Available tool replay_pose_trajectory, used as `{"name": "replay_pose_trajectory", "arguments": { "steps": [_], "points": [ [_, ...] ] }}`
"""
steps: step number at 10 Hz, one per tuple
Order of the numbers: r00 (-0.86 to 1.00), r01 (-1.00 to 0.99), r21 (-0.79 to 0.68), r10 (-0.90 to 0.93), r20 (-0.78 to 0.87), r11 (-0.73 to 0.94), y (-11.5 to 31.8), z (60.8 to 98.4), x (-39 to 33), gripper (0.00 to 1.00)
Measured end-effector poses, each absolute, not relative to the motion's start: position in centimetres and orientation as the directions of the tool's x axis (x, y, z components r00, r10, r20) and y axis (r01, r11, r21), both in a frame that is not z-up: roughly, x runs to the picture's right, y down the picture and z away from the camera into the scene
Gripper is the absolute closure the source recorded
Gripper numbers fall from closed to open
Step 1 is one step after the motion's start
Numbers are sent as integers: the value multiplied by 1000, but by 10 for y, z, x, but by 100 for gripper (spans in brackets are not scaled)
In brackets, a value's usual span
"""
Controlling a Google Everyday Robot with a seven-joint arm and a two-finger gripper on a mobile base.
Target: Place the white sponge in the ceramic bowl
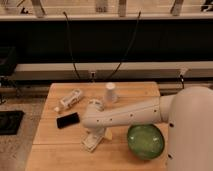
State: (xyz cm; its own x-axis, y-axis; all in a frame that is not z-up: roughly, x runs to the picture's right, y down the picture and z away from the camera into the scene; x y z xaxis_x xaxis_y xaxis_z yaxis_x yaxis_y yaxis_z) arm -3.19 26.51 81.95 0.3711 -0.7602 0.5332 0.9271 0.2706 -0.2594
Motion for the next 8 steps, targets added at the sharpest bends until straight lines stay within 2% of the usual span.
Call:
{"name": "replay_pose_trajectory", "arguments": {
  "steps": [8],
  "points": [
    [362, 931, -254, -758, 542, 263, 267, 819, -32, 20]
  ]
}}
